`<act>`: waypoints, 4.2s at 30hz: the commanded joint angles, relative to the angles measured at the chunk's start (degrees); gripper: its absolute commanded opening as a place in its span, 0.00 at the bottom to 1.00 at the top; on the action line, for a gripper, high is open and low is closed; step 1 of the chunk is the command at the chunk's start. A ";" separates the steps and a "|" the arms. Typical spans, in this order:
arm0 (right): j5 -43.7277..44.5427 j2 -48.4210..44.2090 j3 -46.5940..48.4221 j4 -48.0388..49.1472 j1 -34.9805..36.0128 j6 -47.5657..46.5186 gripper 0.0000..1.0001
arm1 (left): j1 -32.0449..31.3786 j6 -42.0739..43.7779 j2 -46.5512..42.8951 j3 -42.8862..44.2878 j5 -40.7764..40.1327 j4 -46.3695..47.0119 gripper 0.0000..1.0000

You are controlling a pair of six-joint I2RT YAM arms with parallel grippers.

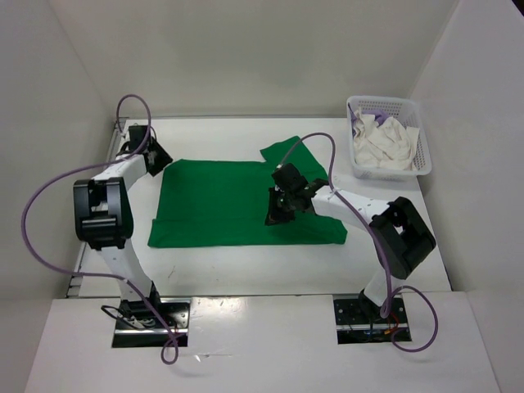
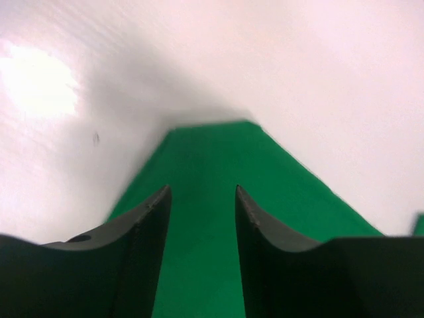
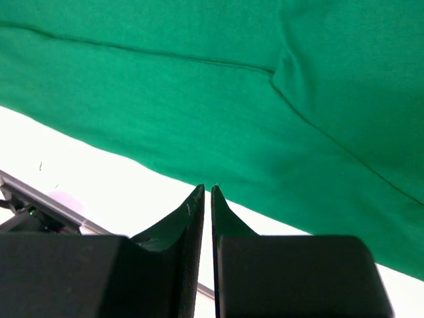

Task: Fold and stack the t-shirts
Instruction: Grap the side of the flattened tshirt furthest away from the robot with both arms

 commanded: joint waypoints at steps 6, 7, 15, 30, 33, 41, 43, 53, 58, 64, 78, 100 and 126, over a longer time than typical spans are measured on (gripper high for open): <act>-3.70 -2.41 2.97 2.06 0.11 -0.58 0.12 | 1.15 8.23 12.47 8.50 0.63 4.60 0.59; -4.32 -2.41 2.97 2.67 0.11 0.03 0.12 | 1.15 8.23 13.69 8.50 1.32 4.60 0.59; -3.18 -3.11 1.83 2.68 0.11 0.04 0.12 | 1.15 7.44 10.57 6.94 4.49 4.59 0.16; -3.18 -1.36 3.50 3.29 -0.42 -0.58 0.13 | 1.15 4.97 -8.01 -8.63 5.64 11.63 0.16; -3.70 -0.74 5.34 2.77 -0.42 -1.10 0.13 | 1.15 6.47 0.50 0.13 4.14 8.30 0.52; -3.71 -1.88 4.82 2.24 -0.42 -0.49 0.13 | 1.15 7.35 14.40 12.01 4.14 1.97 0.55; -3.71 -2.40 4.20 2.85 -0.42 -0.49 0.13 | 1.15 7.35 17.20 13.68 5.98 0.04 0.51; -2.48 -2.32 6.22 2.33 -0.42 -1.01 0.14 | 0.62 4.54 11.34 5.88 9.59 3.10 0.09; -3.09 -1.09 8.15 2.33 -0.42 -1.54 0.14 | 0.09 2.61 3.17 1.22 10.21 4.68 0.00; -3.62 0.58 8.16 3.38 -0.42 -2.16 0.14 | -3.06 0.76 -10.43 -5.11 10.21 6.79 0.00; -4.15 1.64 10.27 2.24 -0.95 -2.77 0.16 | -2.64 2.60 -9.16 -4.25 1.07 8.29 0.57; -3.53 -0.03 7.72 2.77 -7.28 -3.30 0.16 | -22.23 21.23 -5.55 -8.72 -3.93 -3.31 0.43; -3.53 -1.62 6.14 3.82 -8.42 -3.30 0.16 | -22.23 21.23 -0.80 -6.35 -4.82 -2.26 0.23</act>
